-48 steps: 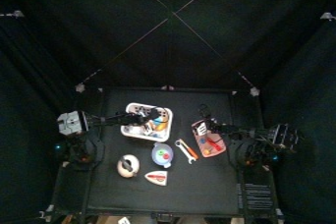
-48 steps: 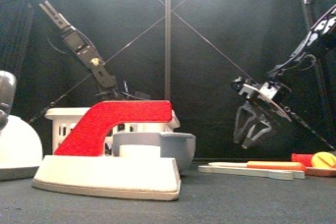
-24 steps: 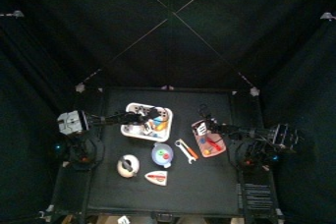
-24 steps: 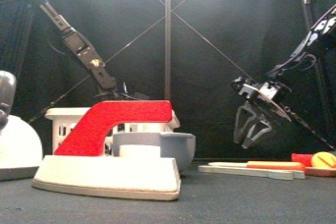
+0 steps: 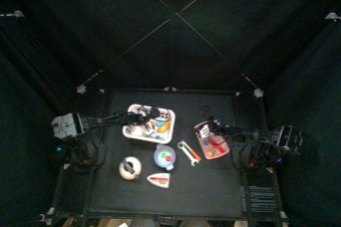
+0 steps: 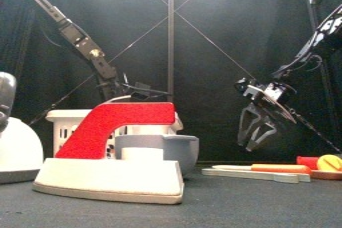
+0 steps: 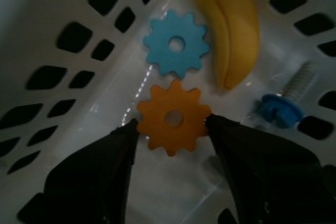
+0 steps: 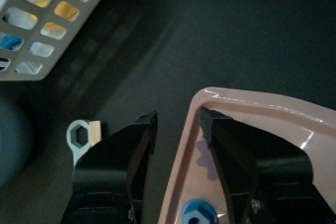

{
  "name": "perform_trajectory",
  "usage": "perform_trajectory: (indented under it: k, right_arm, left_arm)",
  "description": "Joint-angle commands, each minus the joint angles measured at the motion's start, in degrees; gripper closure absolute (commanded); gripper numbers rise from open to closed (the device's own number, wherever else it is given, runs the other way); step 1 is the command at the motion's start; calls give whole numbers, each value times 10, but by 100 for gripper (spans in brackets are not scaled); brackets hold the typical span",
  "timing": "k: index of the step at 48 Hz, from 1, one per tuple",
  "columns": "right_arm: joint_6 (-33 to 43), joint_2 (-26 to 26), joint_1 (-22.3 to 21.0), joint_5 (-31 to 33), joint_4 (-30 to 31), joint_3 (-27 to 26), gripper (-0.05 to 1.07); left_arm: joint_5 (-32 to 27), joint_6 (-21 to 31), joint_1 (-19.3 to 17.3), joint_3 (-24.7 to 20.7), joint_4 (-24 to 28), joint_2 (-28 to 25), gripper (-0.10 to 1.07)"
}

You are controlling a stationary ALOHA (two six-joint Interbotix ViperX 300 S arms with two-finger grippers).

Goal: Grab orange gear

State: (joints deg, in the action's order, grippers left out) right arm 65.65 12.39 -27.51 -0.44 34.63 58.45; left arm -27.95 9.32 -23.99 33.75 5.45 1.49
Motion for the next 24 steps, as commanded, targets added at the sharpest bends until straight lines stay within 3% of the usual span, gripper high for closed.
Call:
perform_trajectory:
  k: [1,12,24]
  right_arm:
    - [-1,11,4,-3,4,-10,24]
    - [0,29,31,-2,21,-33,24]
    - [1,48,79,-4,24,-68,24]
  left_arm:
    - [5,0,22,-3,-1,37,30]
    - [11,-2,77,-5,5,58,30]
    - [40,-2,91,-1,9,69,30]
